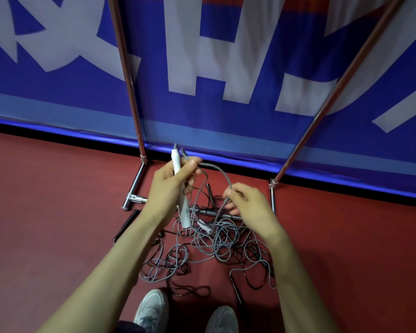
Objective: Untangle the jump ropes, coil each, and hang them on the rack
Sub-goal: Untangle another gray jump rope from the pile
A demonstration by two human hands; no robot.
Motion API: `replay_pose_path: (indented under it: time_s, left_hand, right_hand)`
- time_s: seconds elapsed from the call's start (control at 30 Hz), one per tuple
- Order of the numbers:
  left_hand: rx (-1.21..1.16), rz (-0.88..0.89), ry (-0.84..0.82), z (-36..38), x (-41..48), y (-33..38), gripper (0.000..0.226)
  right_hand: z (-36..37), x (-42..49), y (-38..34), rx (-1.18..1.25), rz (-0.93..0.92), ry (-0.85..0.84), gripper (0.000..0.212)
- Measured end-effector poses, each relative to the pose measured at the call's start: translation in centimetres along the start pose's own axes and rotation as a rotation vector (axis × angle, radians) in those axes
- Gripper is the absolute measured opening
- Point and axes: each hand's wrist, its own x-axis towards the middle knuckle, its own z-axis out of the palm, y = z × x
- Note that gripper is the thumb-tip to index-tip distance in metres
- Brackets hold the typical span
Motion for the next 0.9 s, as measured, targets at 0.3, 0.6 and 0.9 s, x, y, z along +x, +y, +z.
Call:
replay_pose_path:
  time_s: [0.3, 0.6, 0.9]
  left_hand:
    - [0.768, -0.197, -0.320, 0.1, -1.0, -2.0, 0.019]
    - [0.069, -0.178, -0.139, 0.8, -0.7, -1.2, 0.017]
    - [-0.028, -0.179, 0.007, 0.1, 0.2, -0.5, 0.020]
  right_hand:
    - [-0.4, -0.5, -3.6, 0.486, -0.154, 0.101, 0.023]
    - [0.1, -0.4, -1.3, 0.183, -0.019, -0.227, 0.017]
    - [2.2, -0.6, -0.5, 0.071, -0.163, -0.067, 0.006]
